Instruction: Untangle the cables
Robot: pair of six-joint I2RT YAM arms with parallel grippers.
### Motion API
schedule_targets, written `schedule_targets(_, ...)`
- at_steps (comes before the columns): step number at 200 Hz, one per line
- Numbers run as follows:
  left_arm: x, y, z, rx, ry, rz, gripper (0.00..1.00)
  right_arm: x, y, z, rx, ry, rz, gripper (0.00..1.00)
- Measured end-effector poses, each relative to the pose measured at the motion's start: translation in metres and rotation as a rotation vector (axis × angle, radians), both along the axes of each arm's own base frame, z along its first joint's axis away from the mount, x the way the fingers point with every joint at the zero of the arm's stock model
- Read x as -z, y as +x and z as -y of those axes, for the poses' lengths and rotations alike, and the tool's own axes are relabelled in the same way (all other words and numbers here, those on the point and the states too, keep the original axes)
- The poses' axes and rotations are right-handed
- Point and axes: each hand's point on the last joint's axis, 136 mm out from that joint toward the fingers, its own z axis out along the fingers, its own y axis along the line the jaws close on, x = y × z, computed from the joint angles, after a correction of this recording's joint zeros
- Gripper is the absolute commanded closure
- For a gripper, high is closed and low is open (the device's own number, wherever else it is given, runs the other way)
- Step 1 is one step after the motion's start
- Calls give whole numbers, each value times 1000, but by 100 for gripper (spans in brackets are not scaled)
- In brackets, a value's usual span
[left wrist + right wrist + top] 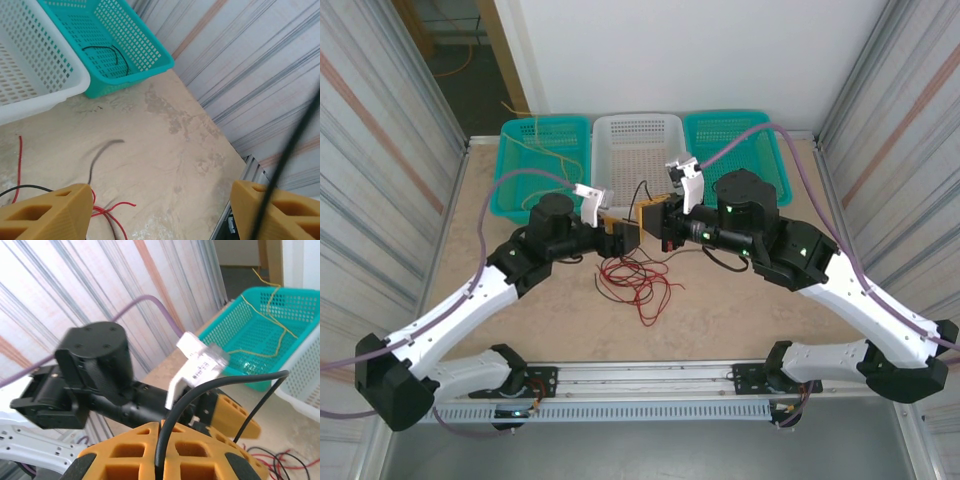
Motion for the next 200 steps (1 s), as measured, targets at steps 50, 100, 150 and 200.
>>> schedule_targets(50, 2, -1, 11, 39, 20, 13, 92, -17, 4, 6, -1, 52, 25, 100)
schedule_targets(100, -32, -12, -11, 13, 18, 129, 100, -25, 17, 33, 69, 68, 37, 100)
schedule_targets(150, -80, -20, -58, -29, -52, 229, 100, 6, 39, 65, 190, -7, -26, 72)
schedule_targets(200, -112, -43, -51, 104, -122, 264, 100, 75, 84, 89, 377, -188, -192, 37)
